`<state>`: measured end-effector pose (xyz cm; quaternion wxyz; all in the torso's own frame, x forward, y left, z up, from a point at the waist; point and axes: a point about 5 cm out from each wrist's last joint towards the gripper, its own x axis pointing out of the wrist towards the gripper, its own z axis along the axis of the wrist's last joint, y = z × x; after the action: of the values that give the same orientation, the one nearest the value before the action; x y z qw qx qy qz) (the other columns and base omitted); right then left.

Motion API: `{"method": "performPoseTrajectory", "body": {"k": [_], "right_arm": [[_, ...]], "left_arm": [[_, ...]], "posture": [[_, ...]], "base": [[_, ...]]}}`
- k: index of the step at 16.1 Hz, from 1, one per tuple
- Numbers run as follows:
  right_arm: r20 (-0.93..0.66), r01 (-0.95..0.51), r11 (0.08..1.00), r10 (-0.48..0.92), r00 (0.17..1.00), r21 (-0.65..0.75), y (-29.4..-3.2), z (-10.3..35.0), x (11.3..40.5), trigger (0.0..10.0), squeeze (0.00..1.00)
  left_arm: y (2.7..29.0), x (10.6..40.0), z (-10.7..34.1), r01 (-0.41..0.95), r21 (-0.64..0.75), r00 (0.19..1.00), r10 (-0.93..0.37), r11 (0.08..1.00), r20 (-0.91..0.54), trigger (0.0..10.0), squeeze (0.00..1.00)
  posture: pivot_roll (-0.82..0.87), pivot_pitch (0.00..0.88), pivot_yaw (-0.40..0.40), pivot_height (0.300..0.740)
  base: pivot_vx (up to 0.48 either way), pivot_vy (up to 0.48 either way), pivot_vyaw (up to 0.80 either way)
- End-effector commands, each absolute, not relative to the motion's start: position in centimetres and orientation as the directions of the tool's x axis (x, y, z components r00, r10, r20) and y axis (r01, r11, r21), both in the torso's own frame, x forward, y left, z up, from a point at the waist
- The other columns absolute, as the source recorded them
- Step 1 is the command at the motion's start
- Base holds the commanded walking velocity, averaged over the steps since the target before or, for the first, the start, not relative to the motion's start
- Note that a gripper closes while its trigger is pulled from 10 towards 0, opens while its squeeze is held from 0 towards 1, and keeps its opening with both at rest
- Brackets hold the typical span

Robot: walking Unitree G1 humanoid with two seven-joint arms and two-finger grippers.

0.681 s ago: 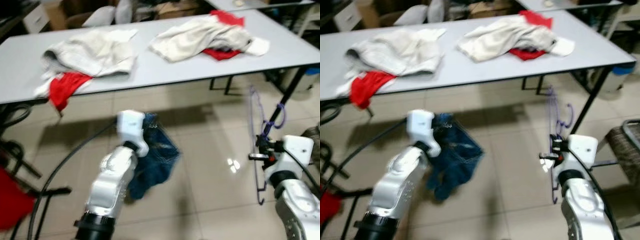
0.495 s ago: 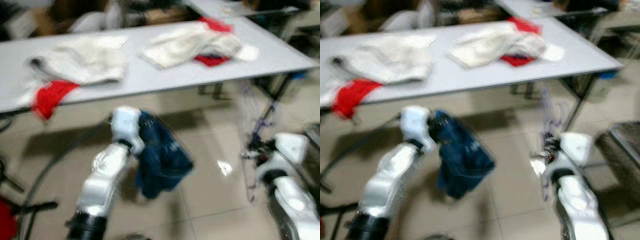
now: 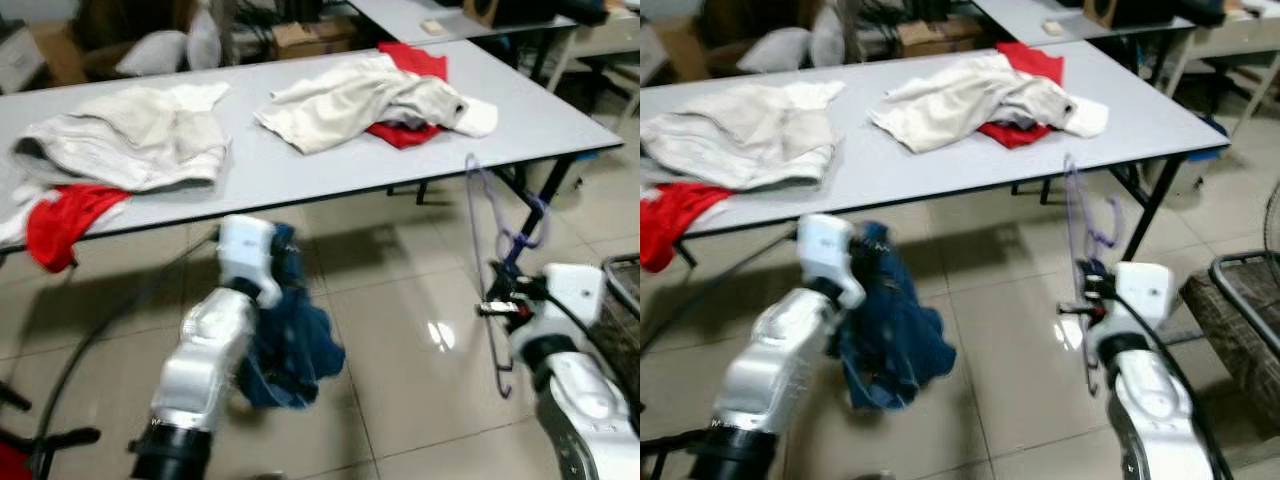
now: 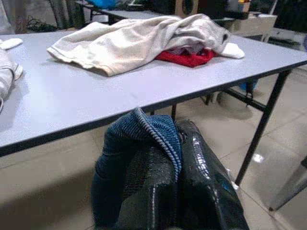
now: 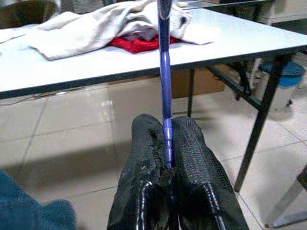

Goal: Hang hanger

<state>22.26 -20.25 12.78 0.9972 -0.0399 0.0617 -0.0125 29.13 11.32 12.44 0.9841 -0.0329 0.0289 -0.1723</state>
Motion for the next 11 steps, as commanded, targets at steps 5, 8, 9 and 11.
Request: {"method": "performPoseTrajectory", "body": {"k": [5, 8, 9, 11], "right_arm": [[-0.101, 0.064, 0.995, -0.072, 0.992, -0.083, -21.14, 13.10, 22.16, 10.0, 0.00], [-0.082, 0.067, 0.996, -0.071, 0.994, -0.062, -21.35, 13.48, 22.22, 10.0, 0.00], [-0.081, 0.069, 0.996, -0.074, 0.994, -0.065, -21.42, 13.49, 22.22, 10.0, 0.00], [-0.081, 0.073, 0.995, -0.079, 0.994, -0.070, -21.57, 13.49, 22.21, 10.0, 0.00]], "left_arm": [[9.95, 29.32, 13.69, 0.392, -0.074, 0.920, -0.393, 0.917, 0.006, 10.0, 0.00], [9.61, 29.42, 14.03, 0.410, -0.075, 0.912, -0.410, 0.909, 0.019, 10.0, 0.00], [9.55, 29.41, 14.04, 0.413, -0.075, 0.911, -0.413, 0.908, 0.020, 10.0, 0.00], [9.42, 29.36, 13.96, 0.419, -0.074, 0.908, -0.418, 0.905, 0.018, 10.0, 0.00]], "posture": [[-0.04, 0.002, 0.071, 0.740], [-0.04, 0.001, 0.072, 0.740], [-0.04, 0.001, 0.072, 0.740], [-0.05, 0.003, 0.073, 0.740]], "base": [[0.385, 0.000, 0.00], [0.402, 0.000, -0.67], [0.401, 0.000, -0.80], [0.403, 0.000, -0.80]]}}
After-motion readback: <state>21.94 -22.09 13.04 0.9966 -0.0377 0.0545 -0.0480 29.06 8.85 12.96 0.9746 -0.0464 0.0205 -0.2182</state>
